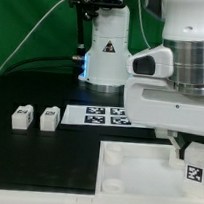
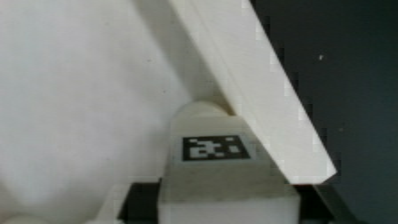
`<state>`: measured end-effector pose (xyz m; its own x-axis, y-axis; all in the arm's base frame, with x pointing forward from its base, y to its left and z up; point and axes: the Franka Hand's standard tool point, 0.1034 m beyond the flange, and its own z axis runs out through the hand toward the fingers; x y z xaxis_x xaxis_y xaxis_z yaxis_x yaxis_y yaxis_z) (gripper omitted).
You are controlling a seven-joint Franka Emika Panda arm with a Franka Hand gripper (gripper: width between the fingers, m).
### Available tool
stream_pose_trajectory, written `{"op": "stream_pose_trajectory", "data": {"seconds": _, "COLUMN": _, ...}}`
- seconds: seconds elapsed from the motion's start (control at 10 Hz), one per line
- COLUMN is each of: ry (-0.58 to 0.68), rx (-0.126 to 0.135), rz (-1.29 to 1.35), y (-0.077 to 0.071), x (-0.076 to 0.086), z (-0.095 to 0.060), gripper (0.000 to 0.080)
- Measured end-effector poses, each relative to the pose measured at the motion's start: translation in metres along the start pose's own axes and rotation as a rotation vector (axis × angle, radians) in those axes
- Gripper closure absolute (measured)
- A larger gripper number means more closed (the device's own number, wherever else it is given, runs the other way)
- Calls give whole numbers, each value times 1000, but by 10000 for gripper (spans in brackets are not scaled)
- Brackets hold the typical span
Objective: Assemble one leg
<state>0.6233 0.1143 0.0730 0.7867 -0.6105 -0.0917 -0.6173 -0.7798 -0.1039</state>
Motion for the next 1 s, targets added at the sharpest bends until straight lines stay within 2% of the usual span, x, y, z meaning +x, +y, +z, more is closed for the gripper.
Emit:
{"op": "stream_pose_trajectory", "data": {"seconds": 0.2, "ry": -8, "rx": 9, "rz": 453, "y": -4, "x": -4, "z": 1, "gripper": 505}}
{"op": "stream_pose_trajectory", "data": {"seconds": 0.3, "ry": -24, "rx": 29, "rz": 658, "y": -6, "x": -4, "z": 2, "gripper": 505}}
{"op": "stream_pose_trajectory", "data": {"seconds": 0.5, "ry": -31, "rx": 64, "rz": 857, "y": -6, "x": -1, "z": 2, "gripper": 506}}
{"op": "stream_pose_trajectory", "data": {"seconds": 0.8, "ry": -30, "rx": 61, "rz": 725, "y": -5, "x": -2, "z": 3, "gripper": 506}}
{"op": "stream_pose_trajectory", "data": {"seconds": 0.9, "ry": -25, "rx": 63, "rz": 636, "y": -3, "x": 0, "z": 3, "gripper": 339}}
{"op": "stream_pose_trajectory", "data": {"seconds": 1.0, "ry": -14, "rx": 65, "rz": 424, "y": 0, "x": 4, "z": 2, "gripper": 339}}
